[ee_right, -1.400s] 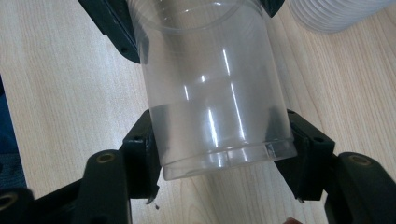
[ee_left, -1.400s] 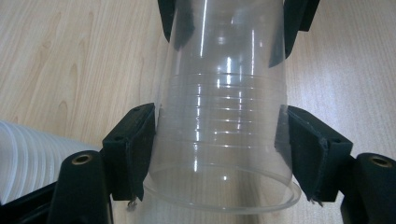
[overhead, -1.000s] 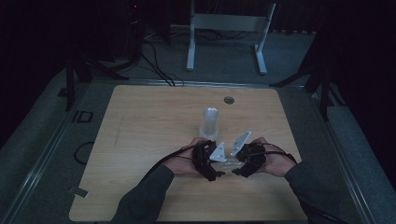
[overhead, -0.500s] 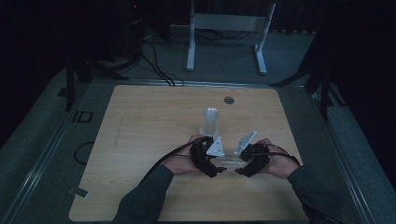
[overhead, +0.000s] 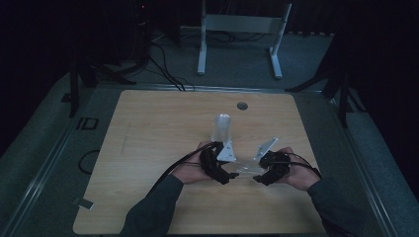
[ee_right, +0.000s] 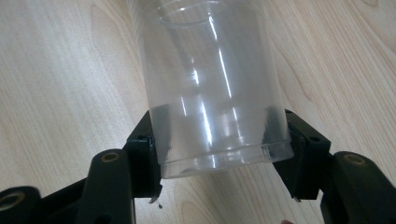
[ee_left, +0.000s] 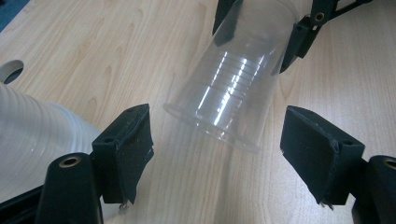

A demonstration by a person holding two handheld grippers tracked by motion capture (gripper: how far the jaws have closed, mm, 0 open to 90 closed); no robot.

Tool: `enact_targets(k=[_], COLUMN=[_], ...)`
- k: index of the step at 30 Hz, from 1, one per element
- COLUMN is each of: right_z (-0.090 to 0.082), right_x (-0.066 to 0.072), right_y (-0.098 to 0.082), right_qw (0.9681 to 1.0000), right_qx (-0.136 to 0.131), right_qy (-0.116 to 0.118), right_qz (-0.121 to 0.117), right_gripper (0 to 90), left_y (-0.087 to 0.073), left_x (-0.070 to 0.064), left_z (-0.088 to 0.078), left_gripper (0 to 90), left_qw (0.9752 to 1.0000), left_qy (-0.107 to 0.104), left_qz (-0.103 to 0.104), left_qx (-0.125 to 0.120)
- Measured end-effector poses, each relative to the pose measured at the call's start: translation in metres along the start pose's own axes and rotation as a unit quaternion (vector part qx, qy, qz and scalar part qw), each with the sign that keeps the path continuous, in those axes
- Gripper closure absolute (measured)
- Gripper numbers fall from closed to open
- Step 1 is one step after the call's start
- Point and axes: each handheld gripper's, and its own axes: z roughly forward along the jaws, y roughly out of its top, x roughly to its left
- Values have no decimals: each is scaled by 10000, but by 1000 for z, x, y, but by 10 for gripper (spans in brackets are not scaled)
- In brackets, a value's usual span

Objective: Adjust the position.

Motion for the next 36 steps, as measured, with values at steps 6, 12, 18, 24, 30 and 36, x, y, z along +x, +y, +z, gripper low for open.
enact_targets(k=[6, 12, 18, 24, 30, 36], right_z=[0, 0, 4, 6, 7, 8], right_x=[-5, -8, -10, -14, -17, -20], right_y=[-7, -15, -22, -29, -34, -39], right_qw=[9993, 9974, 9940, 9898, 9841, 9785], right_qx=[-123, -284, -392, -435, -509, -600], right_qy=[-124, -219, -318, -486, -652, -763], right_qz=[324, 619, 969, 1264, 1574, 1817], right_gripper=[413, 414, 414, 415, 415, 415], left_y=[-3, -6, -5, -7, -7, -8], left_x=[2, 4, 7, 9, 10, 12], left_z=[2, 4, 3, 5, 6, 9], left_gripper=[253, 254, 255, 284, 285, 284], left_qw=[9999, 9995, 9992, 9983, 9976, 9962], left_qy=[84, 145, 161, 257, 277, 283], left_qz=[-149, -269, -368, -516, -634, -823], left_qx=[-28, -26, -27, 32, 40, 85])
